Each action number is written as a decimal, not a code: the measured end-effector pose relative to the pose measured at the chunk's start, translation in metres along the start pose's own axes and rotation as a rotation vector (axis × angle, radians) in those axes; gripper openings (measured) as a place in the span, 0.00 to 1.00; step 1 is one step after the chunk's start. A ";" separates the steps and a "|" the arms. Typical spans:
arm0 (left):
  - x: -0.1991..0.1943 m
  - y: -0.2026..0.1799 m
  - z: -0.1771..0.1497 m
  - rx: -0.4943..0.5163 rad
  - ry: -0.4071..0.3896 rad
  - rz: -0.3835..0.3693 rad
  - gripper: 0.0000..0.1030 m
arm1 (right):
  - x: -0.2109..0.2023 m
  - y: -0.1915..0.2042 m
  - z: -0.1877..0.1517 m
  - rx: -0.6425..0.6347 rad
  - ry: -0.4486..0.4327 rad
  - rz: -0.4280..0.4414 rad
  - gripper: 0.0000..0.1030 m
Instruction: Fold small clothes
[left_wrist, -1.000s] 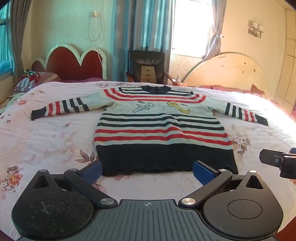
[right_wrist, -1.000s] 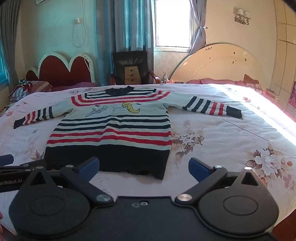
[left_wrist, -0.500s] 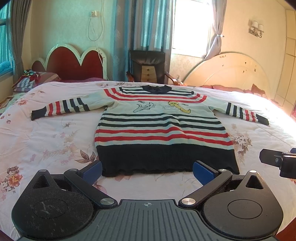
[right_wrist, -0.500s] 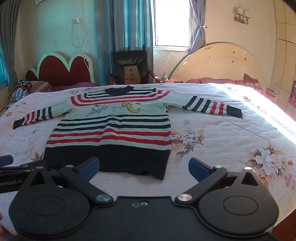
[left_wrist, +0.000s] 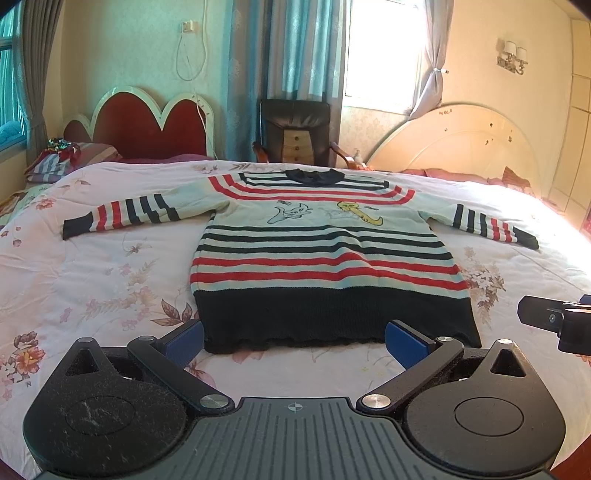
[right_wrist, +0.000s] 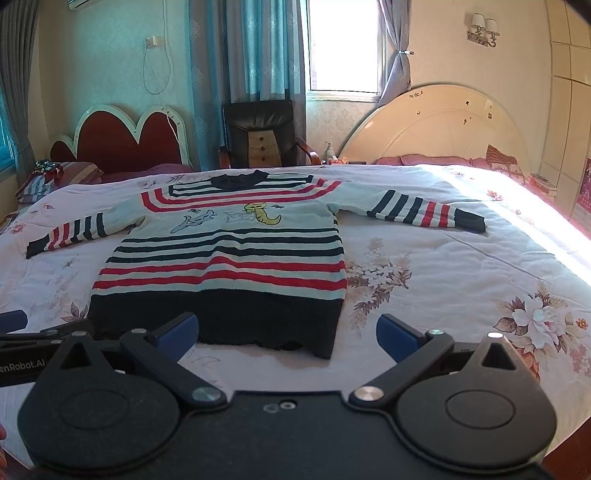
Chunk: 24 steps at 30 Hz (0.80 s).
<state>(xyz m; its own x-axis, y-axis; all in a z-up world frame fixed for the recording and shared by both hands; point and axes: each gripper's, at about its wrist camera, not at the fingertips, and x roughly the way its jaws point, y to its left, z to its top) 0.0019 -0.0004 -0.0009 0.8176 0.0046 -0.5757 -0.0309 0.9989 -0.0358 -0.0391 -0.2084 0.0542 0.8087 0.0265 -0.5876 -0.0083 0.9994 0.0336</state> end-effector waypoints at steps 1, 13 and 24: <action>0.000 0.000 0.000 -0.001 0.001 0.000 1.00 | 0.001 0.000 0.000 -0.001 0.001 -0.002 0.99; 0.001 0.001 0.001 -0.002 0.004 0.001 1.00 | 0.001 0.000 0.000 0.001 0.002 -0.001 0.99; 0.002 0.002 0.000 0.000 0.004 0.002 1.00 | 0.001 0.001 0.000 0.002 0.001 0.000 0.99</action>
<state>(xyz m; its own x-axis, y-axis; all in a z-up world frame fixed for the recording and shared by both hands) 0.0037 0.0020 -0.0017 0.8153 0.0066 -0.5790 -0.0326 0.9989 -0.0346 -0.0381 -0.2078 0.0536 0.8083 0.0260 -0.5883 -0.0069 0.9994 0.0346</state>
